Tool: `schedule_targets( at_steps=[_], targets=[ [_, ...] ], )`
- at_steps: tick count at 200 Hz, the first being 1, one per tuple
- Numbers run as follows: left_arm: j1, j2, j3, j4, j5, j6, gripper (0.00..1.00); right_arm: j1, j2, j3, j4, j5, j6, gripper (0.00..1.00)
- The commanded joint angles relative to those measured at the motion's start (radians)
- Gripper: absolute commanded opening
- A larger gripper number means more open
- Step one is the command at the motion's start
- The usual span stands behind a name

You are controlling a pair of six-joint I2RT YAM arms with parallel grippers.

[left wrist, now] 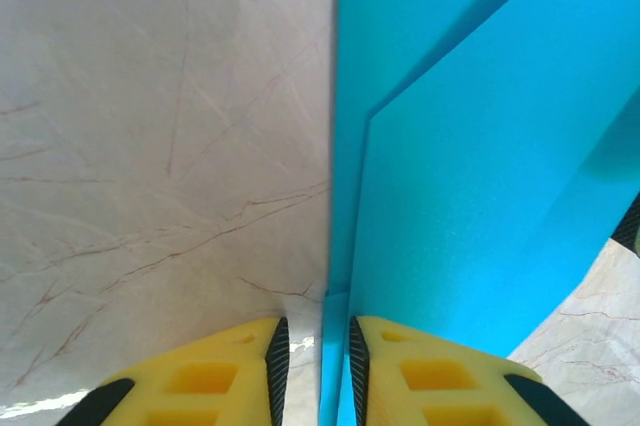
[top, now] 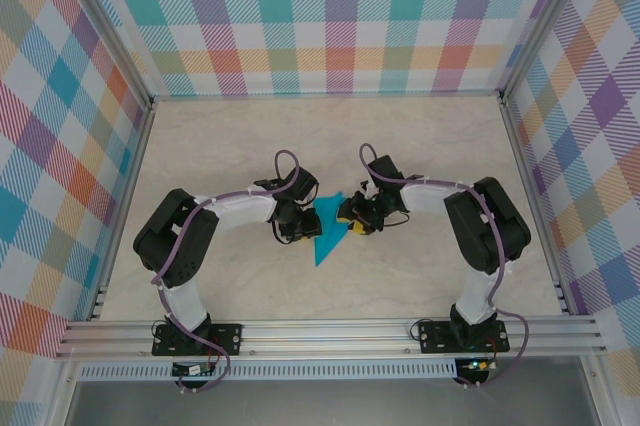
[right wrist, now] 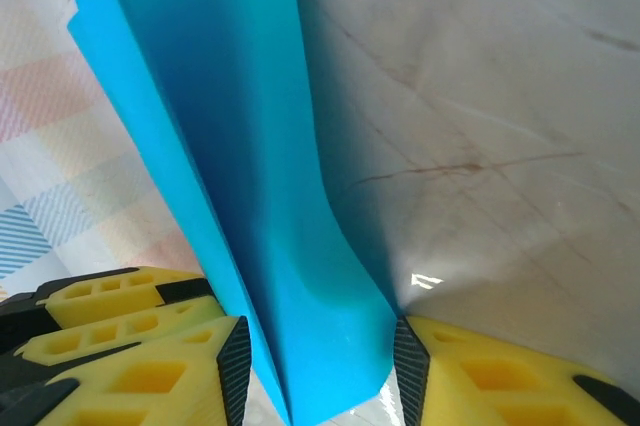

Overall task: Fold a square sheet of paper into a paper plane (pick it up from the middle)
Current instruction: Turn over the paper at the center of the table.

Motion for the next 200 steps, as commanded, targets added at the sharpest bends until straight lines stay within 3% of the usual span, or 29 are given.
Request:
schedule_targets(
  at_steps=[1, 89, 144, 200],
  targets=[
    [0.005, 0.047, -0.014, 0.014, 0.011, 0.014, 0.23, 0.024, 0.025, 0.047, 0.066, -0.045, 0.012, 0.45],
    [0.004, 0.015, -0.068, 0.073, -0.003, -0.041, 0.2, 0.048, 0.036, 0.03, 0.132, -0.034, 0.031, 0.53],
    [0.006, -0.003, -0.096, 0.095, -0.02, -0.074, 0.19, 0.082, 0.002, -0.047, 0.203, 0.083, 0.088, 0.48],
    [0.007, -0.017, -0.11, 0.116, -0.012, -0.088, 0.19, 0.104, 0.003, -0.078, 0.308, 0.099, 0.125, 0.37]
  ],
)
